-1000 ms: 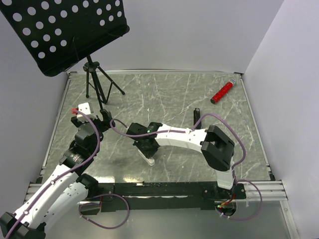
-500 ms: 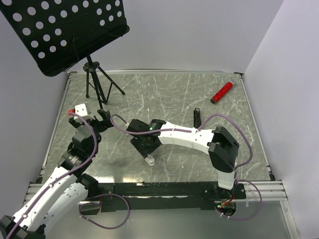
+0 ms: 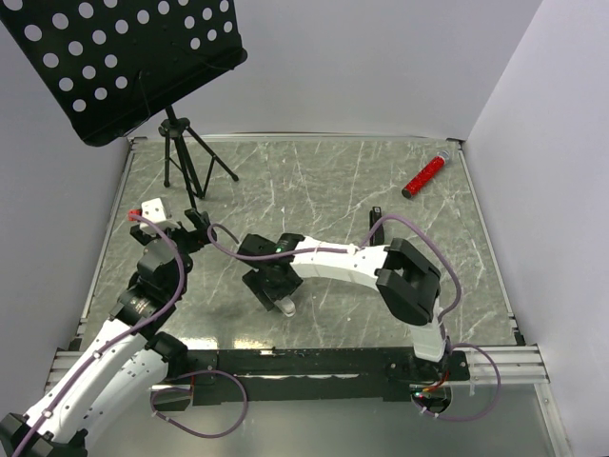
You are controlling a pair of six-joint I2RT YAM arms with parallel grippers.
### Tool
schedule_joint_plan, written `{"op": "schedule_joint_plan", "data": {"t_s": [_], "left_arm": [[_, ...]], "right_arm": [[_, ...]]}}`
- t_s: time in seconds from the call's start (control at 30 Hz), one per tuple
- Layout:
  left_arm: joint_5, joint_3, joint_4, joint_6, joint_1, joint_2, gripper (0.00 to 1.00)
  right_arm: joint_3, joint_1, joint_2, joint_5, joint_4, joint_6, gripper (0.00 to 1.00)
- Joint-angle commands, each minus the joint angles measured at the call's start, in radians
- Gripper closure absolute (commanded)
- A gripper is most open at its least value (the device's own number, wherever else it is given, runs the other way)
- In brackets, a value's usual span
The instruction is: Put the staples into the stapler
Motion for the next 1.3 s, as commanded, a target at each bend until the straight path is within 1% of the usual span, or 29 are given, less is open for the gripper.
{"op": "schedule_joint_plan", "data": {"t_s": [0.0,0.1,0.13,0.17,0.2,0.27,0.3,0.33,0.43,0.47,0.53,0.57,0.6,0.67,0.7,0.77,0.8,0.83,0.9,0.93,1.0,1.03,1.07,1.27], "left_arm": [[-0.002,0.002,0.029,-0.009,0.006,-0.015,0.00],[-0.006,0.002,0.029,-0.008,0.006,-0.016,0.01],[-0.007,0.002,0.029,-0.008,0.006,-0.018,0.01],[-0.007,0.002,0.027,-0.008,0.007,-0.018,0.01],[-0.006,0.002,0.030,-0.008,0.006,-0.018,0.01],[-0.004,0.002,0.029,-0.008,0.007,-0.021,0.01],[-0.002,0.002,0.030,-0.006,0.009,-0.019,0.01],[-0.001,0.003,0.030,-0.006,0.007,-0.021,0.01],[0.002,0.006,0.030,-0.008,0.012,-0.021,0.01],[0.007,0.006,0.030,-0.008,0.012,-0.022,0.01],[0.011,0.006,0.030,-0.009,0.016,-0.024,0.01],[0.017,0.008,0.030,-0.009,0.019,-0.024,0.01],[0.019,0.008,0.030,-0.011,0.021,-0.024,0.01],[0.028,0.009,0.030,-0.012,0.027,-0.027,0.01],[0.030,0.009,0.032,-0.012,0.029,-0.029,0.00],[0.037,0.009,0.035,-0.014,0.035,-0.032,0.01],[0.037,0.011,0.032,-0.014,0.036,-0.038,0.00],[0.037,0.009,0.032,-0.014,0.036,-0.039,0.00],[0.036,0.008,0.034,-0.012,0.041,-0.048,0.00],[0.036,0.008,0.032,-0.012,0.039,-0.050,0.01],[0.040,0.008,0.037,-0.014,0.044,-0.055,0.01],[0.047,0.006,0.037,-0.014,0.044,-0.058,0.01],[0.051,0.005,0.040,-0.014,0.044,-0.058,0.00],[0.047,0.006,0.032,-0.015,0.044,-0.078,0.00]], "right_arm": [[0.022,-0.002,0.033,-0.002,0.040,0.015,0.31],[0.012,-0.006,0.026,0.010,0.038,0.020,0.47],[0.003,-0.009,0.015,0.013,0.040,0.022,0.56],[-0.011,-0.020,-0.010,0.009,0.044,0.025,0.60],[-0.045,-0.026,-0.022,0.003,0.048,0.031,0.68],[-0.085,-0.057,-0.075,-0.005,0.045,0.042,0.76],[-0.131,-0.066,-0.097,-0.005,0.044,0.051,0.80],[-0.155,-0.075,-0.123,-0.004,0.043,0.057,0.81],[-0.234,-0.126,-0.243,0.009,0.014,0.072,0.82],[-0.249,-0.139,-0.307,0.022,0.005,0.077,0.82],[-0.294,-0.213,-0.376,0.044,-0.041,0.077,0.82],[-0.321,-0.250,-0.443,0.058,-0.054,0.066,0.82],[-0.335,-0.324,-0.476,0.079,-0.078,0.059,0.82],[-0.378,-0.427,-0.557,0.102,-0.097,0.031,0.82],[-0.393,-0.546,-0.577,0.098,-0.100,0.020,0.82],[-0.448,-0.661,-0.629,0.067,-0.074,-0.015,0.82],[-0.468,-0.787,-0.643,0.026,-0.057,-0.024,0.82],[-0.487,-0.842,-0.662,0.016,-0.016,-0.032,0.82],[-0.522,-0.958,-0.660,-0.007,0.017,-0.058,0.82],[-0.528,-1.050,-0.639,-0.036,0.047,-0.067,0.82],[-0.525,-1.112,-0.607,-0.039,0.080,-0.087,0.82],[-0.524,-1.171,-0.570,-0.048,0.098,-0.092,0.82],[-0.515,-1.190,-0.547,-0.051,0.135,-0.093,0.82],[-0.461,-1.279,-0.352,-0.065,0.212,-0.104,0.81]]}}
